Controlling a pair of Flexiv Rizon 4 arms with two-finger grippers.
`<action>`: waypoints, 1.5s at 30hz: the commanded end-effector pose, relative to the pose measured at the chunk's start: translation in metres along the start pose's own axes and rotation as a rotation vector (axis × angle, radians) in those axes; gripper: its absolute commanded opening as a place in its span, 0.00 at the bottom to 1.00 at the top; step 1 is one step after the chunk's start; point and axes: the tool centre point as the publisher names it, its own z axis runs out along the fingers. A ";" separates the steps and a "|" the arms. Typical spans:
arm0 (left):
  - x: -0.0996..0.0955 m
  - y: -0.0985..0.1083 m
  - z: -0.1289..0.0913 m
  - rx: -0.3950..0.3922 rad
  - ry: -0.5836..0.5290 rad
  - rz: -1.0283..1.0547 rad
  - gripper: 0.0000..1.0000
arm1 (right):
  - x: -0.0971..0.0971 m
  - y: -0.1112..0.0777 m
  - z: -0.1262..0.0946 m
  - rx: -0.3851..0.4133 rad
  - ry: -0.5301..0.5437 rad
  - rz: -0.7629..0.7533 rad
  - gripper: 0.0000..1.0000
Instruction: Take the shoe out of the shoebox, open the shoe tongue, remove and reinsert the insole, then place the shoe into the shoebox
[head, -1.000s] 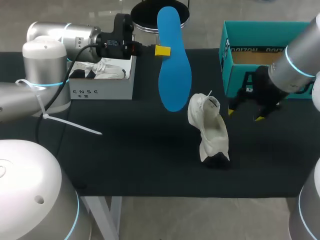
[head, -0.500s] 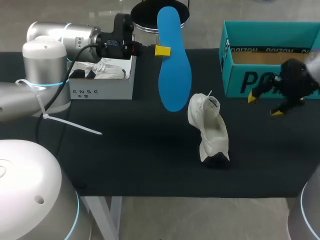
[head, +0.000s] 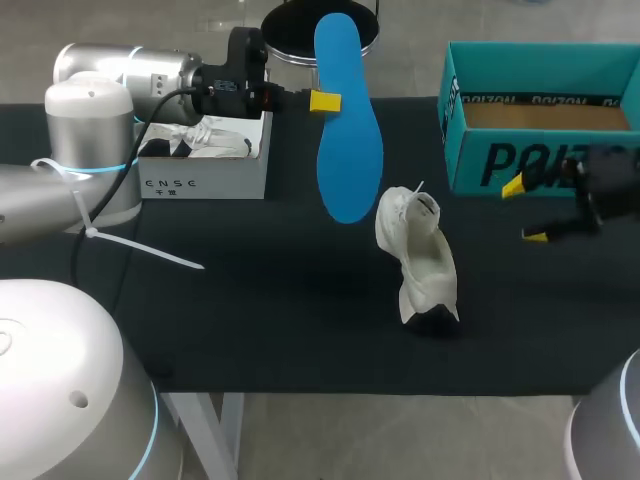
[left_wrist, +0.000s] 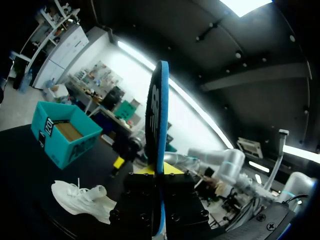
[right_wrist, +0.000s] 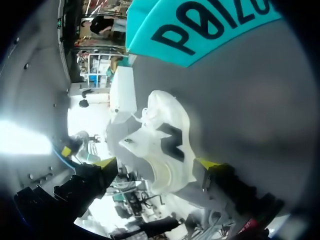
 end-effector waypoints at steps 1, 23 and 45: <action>0.000 0.000 0.001 0.000 -0.003 0.000 0.00 | 0.012 0.009 0.016 0.122 0.399 0.036 1.00; 0.000 0.000 0.001 0.000 -0.003 0.000 0.00 | 0.092 -0.014 0.057 0.206 0.305 0.007 1.00; 0.000 0.000 0.001 0.000 -0.003 0.000 0.00 | 0.132 -0.047 0.081 0.296 0.353 -0.036 1.00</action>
